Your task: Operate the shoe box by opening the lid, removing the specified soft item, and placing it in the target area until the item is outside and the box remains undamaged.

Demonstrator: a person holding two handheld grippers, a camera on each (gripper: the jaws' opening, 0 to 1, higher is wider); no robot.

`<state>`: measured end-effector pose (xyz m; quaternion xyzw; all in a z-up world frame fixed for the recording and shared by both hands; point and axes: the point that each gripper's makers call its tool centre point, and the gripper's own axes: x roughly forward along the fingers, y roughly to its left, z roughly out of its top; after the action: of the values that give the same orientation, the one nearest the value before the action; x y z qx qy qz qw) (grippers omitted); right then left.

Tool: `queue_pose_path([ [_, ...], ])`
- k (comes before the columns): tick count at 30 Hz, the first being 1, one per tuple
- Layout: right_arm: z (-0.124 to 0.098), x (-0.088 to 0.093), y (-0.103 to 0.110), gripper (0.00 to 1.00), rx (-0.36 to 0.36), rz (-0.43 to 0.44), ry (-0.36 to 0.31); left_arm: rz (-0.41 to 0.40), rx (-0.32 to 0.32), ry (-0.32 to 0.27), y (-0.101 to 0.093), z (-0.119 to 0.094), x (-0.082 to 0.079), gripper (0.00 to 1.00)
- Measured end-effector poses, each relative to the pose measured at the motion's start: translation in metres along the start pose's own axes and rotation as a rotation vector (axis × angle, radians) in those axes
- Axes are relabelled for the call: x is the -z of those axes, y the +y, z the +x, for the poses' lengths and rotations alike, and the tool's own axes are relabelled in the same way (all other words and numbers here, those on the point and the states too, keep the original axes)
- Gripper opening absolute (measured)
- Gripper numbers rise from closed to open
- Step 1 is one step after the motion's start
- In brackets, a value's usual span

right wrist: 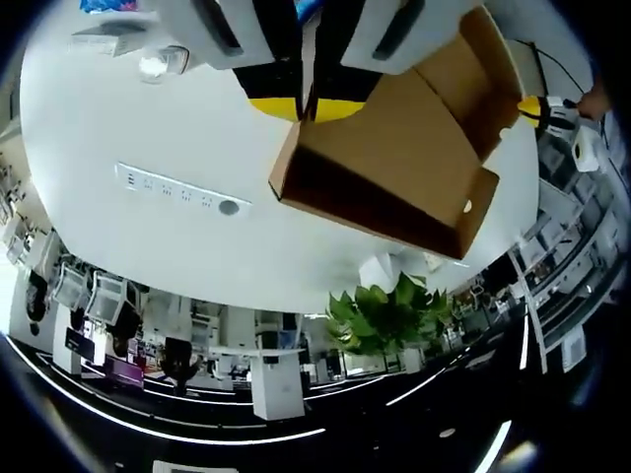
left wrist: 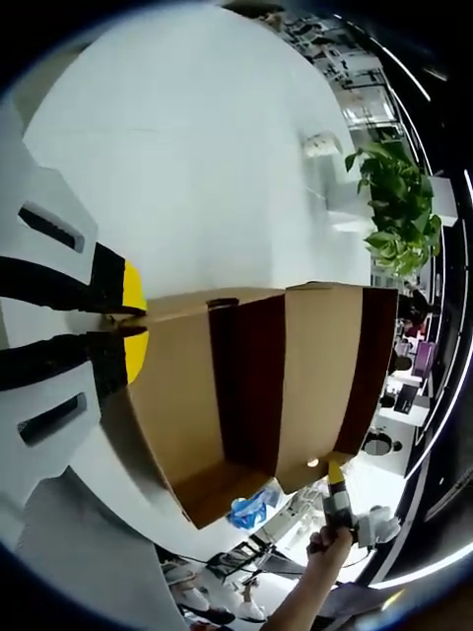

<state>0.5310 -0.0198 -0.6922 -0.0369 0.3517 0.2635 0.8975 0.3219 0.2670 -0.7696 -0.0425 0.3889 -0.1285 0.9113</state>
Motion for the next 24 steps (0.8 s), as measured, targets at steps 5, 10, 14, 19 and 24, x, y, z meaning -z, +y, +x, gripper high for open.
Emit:
queue_pose_path([
  [5, -0.022, 0.002, 0.015, 0.0, -0.008, -0.003, -0.045, -0.006, -0.002, -0.008, 0.001, 0.0, 0.0, 0.03],
  [10, -0.033, 0.001, 0.024, 0.0, -0.01, -0.007, -0.097, -0.003, -0.004, -0.011, 0.0, 0.0, -0.001, 0.03],
  [14, -0.039, 0.001, 0.027, 0.0, -0.008, -0.032, -0.14, -0.004, -0.007, -0.019, 0.0, 0.0, -0.001, 0.03],
  [19, -0.042, 0.003, 0.026, 0.0, -0.013, -0.036, -0.179, -0.006, -0.008, -0.025, -0.001, -0.001, -0.001, 0.03],
  [24, -0.051, 0.009, 0.031, 0.0, -0.023, -0.041, -0.205, -0.007, -0.018, -0.033, -0.002, -0.002, -0.001, 0.03],
])
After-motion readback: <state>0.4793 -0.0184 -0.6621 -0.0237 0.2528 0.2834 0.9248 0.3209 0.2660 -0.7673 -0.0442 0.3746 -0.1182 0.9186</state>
